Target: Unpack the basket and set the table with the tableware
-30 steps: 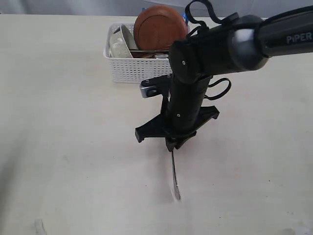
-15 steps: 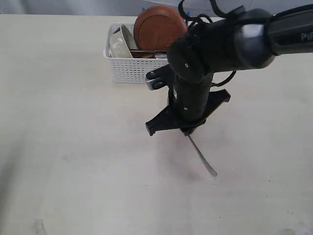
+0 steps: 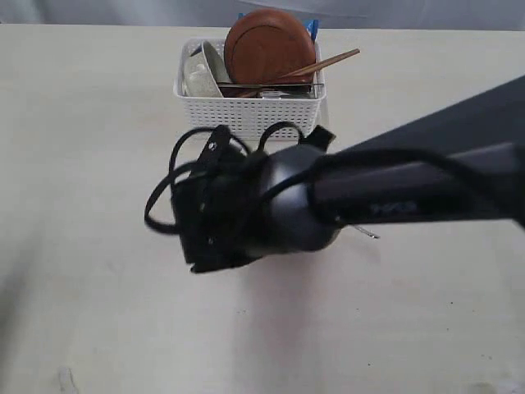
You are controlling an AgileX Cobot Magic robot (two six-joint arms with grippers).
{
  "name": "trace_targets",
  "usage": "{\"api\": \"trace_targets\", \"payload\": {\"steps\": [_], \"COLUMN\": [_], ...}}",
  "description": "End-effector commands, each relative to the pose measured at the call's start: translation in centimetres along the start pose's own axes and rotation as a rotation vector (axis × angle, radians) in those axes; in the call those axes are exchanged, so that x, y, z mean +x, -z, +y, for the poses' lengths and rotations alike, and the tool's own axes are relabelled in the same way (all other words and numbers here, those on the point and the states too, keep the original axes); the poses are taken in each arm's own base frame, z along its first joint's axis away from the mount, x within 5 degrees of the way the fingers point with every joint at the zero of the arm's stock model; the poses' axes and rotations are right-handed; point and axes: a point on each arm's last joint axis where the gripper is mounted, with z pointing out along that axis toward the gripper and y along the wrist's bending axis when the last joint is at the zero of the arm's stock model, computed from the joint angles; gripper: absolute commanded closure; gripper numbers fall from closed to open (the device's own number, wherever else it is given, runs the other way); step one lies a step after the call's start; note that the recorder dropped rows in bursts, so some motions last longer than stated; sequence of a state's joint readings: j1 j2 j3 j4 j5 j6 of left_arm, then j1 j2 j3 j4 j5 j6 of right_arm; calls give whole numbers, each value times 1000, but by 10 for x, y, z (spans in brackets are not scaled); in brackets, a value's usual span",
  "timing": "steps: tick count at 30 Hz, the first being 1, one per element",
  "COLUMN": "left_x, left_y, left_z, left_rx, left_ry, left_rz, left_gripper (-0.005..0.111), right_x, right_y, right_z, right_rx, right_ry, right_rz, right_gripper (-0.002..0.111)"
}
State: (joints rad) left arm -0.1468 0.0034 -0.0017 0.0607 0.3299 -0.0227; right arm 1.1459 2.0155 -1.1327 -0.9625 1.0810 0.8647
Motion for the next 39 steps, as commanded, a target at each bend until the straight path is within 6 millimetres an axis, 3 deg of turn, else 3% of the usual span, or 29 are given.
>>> {"api": "trace_targets", "payload": {"steps": [1,8,11,13,16,19,23,26,33,39], "left_x": [0,0,0,0,0,0,0,0,0,0], "left_y": [0,0,0,0,0,0,0,0,0,0], "left_z": [-1,-1,-1,-1,-1,-1,-1,-1,-1,-1], "left_rx": [8,8,8,8,8,8,8,8,8,8], "left_ry": [3,3,3,3,3,3,3,3,3,3], "left_rz": [-12,-12,-12,-12,-12,-12,-12,-12,-12,-12], "left_gripper": [107,107,107,107,107,107,107,107,107,107], "right_x": [1,5,6,6,8,9,8,4,6,5], "right_y": [-3,-7,-7,-7,-6,1,14,14,-38,-48], "right_z": [17,27,28,28,24,19,11,-8,-57,-57], "right_rx": [36,-114,-122,-126,-91,-121,-398,-565,-678,-785], "right_ry": [68,79,87,84,84,102,90,39,-106,57], "right_rz": [-9,43,49,53,87,146,194,159,189,98], "right_gripper": [109,105,85,65,52,55,58,58,58,58]}}
